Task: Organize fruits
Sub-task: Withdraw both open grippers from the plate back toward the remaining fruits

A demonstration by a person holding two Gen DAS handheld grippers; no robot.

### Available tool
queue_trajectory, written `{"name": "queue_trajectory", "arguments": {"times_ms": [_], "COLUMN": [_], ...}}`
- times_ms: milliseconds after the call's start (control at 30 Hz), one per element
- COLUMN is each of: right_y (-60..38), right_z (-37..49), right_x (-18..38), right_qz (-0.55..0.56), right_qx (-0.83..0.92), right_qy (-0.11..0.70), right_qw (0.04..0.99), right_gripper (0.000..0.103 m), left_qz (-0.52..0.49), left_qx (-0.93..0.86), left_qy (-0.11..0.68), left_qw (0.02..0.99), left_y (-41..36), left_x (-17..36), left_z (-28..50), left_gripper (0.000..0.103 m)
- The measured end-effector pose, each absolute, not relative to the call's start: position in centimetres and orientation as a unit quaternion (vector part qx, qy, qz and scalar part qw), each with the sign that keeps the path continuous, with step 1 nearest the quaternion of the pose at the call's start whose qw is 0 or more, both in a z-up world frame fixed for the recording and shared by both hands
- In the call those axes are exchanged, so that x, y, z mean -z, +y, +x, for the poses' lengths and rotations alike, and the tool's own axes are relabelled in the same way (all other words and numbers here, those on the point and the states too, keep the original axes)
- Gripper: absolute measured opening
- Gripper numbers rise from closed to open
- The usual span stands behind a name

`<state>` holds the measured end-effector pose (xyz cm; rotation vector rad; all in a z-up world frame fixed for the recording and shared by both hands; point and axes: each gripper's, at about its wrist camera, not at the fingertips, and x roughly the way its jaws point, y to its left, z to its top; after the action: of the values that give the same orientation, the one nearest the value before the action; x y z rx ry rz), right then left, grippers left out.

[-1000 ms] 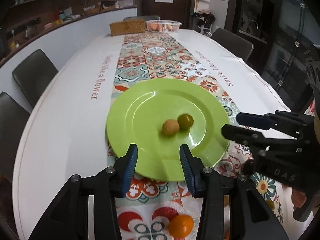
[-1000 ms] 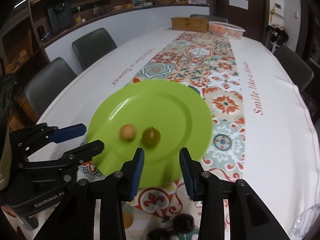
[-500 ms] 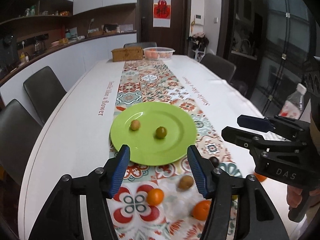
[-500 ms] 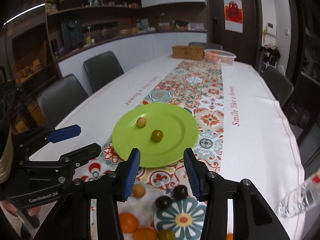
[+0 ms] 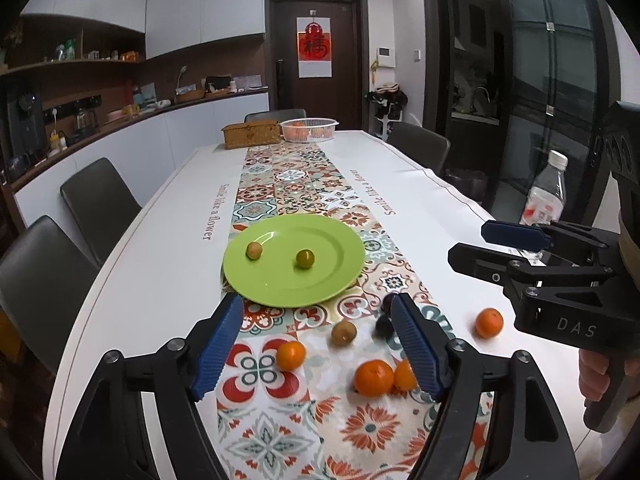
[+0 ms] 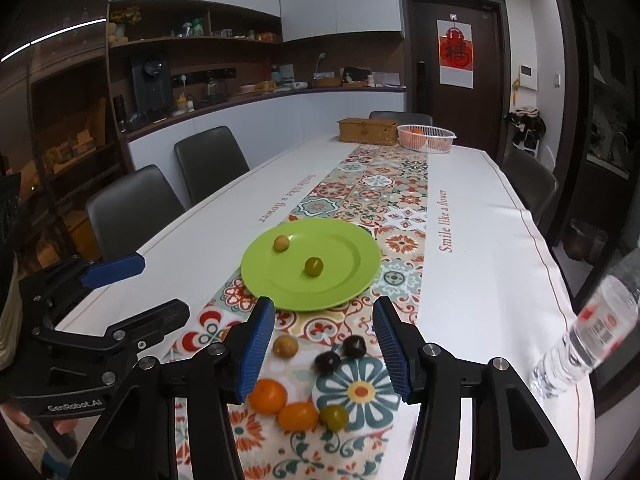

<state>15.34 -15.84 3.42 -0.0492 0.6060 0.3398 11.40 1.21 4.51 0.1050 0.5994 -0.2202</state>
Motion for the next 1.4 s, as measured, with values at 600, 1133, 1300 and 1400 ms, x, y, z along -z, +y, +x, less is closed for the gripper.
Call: {"name": "queue_trajectory", "arguments": {"times_ms": [600,1133,1300,1400], "right_y": [-16.7,-16.7,-16.2,-16.0], "right_z": [9.8,10.4,11.1,11.6], "right_x": [-1.9,2.3,3.9,4.6], "right_qz": [-0.08,-0.112,-0.139,-0.146], "right_qx": [-0.151,-0.158,-0.167,-0.172], "right_qy": [0.276,0.324,0.343,0.352], "right_qw": [0.946,0.926,0.914,0.908], "right_gripper": [0.058,0.058,0.058,0.058], "left_qz": [0.119,0.165,0.186,0.196], "left_qx": [0.155,0.186,0.2,0.211], "left_qy": [0.26,0.299,0.312,0.318], "left_qw": [0.945,0.921,0.91,0.903], "left_y": [-0.9,-1.7,-2.0,-2.2], "left_x": [-2.6,1.3,2.7,3.4], "left_z": [7.2,8.3,9.3,9.8], "left_gripper": [0.08,0.079,0.079,0.077]}}
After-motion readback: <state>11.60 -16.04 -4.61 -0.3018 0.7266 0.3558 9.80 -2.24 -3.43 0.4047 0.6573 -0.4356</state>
